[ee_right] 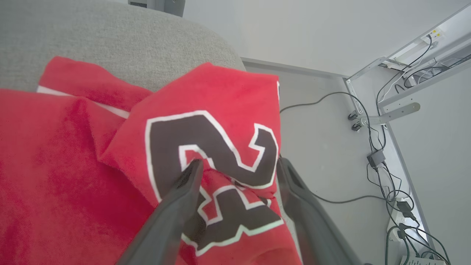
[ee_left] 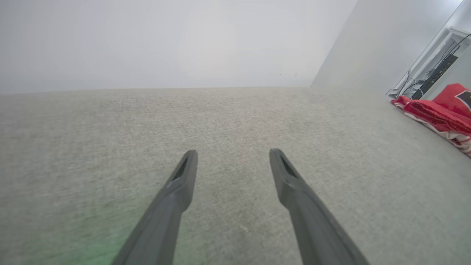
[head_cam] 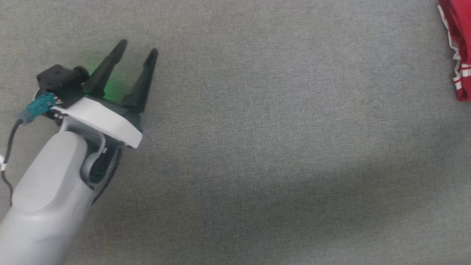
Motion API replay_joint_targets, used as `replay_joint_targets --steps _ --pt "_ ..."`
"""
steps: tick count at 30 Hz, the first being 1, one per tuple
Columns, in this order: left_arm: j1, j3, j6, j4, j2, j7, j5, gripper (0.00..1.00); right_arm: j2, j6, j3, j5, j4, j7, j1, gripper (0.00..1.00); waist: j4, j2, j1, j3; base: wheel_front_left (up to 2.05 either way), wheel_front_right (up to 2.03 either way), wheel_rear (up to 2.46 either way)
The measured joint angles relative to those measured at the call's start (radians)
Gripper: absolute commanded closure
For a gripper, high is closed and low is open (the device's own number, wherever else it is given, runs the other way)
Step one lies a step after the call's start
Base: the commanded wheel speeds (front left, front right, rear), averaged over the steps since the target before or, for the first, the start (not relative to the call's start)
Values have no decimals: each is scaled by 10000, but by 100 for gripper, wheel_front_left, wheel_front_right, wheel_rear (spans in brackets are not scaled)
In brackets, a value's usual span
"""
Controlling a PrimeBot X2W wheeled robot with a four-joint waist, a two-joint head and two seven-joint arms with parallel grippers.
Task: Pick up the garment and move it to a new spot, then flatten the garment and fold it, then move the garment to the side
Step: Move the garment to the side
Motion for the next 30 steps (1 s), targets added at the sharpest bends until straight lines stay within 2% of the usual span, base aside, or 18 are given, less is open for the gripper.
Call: replay_joint_targets --steps 8,16,21,30 --pt "557 709 2 -144 63 27 81 0 240 0 376 322 0 -485 -184 0 60 0 0 -587 0 0 0" --pt "1324 1555 2 -27 -132 29 -117 0 970 0 1072 1039 -405 -1174 -54 0 288 0 0 -1382 0 0 0" --pt "1785 2136 0 -662 -173 29 163 0 1348 2 1670 1590 -907 -1749 544 0 548 0 0 -1917 0 0 0" --pt "3179 3175 2 -445 -454 31 600 0 1695 0 2159 2548 -1708 -2477 2175 0 1051 0 -1 -2999 0 0 0"
